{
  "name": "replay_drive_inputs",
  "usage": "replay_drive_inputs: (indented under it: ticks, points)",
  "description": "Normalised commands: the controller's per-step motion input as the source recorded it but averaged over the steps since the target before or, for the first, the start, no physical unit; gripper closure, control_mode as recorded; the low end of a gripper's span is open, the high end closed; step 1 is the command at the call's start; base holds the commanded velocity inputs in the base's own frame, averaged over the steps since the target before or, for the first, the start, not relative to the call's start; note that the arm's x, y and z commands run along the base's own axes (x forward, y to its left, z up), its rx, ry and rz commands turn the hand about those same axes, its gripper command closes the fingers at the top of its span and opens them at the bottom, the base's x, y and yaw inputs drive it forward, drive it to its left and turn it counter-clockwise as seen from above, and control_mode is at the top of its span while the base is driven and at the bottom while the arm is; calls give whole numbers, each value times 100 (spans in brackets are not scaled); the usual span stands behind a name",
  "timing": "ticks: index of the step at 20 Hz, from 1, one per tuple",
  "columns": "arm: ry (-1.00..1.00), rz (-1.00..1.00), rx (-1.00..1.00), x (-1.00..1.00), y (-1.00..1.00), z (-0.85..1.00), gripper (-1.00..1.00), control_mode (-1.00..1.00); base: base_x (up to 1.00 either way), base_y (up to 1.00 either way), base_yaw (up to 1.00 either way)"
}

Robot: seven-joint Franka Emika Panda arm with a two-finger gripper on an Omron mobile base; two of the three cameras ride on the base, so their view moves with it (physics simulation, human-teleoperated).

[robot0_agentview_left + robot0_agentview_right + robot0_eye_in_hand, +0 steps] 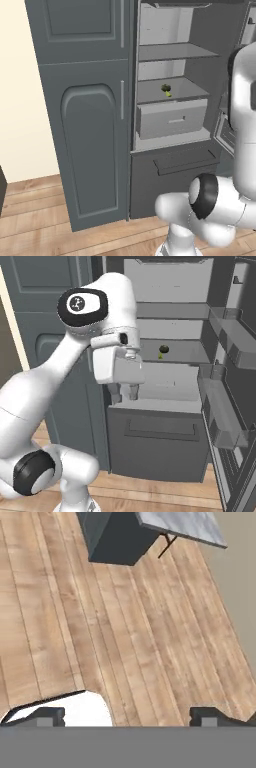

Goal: Take the lemon wedge from the fridge and place it on the plate with fish on the dining counter.

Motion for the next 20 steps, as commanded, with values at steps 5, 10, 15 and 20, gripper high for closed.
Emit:
replay_drive_inputs:
  ticks: [5, 10, 15, 20]
  points:
    - [-49, 34, 10, -3, 87, -80, -100, -100, 0, 0, 0]
    - [-39, 53, 30, 15, -1, -1, -100, -100, 0, 0, 0]
    - [-31, 60, 29, 1, 0, 0, -100, -100, 0, 0, 0]
    - [2, 8, -9, 25, 17, -10, -100, -100, 0, 0, 0]
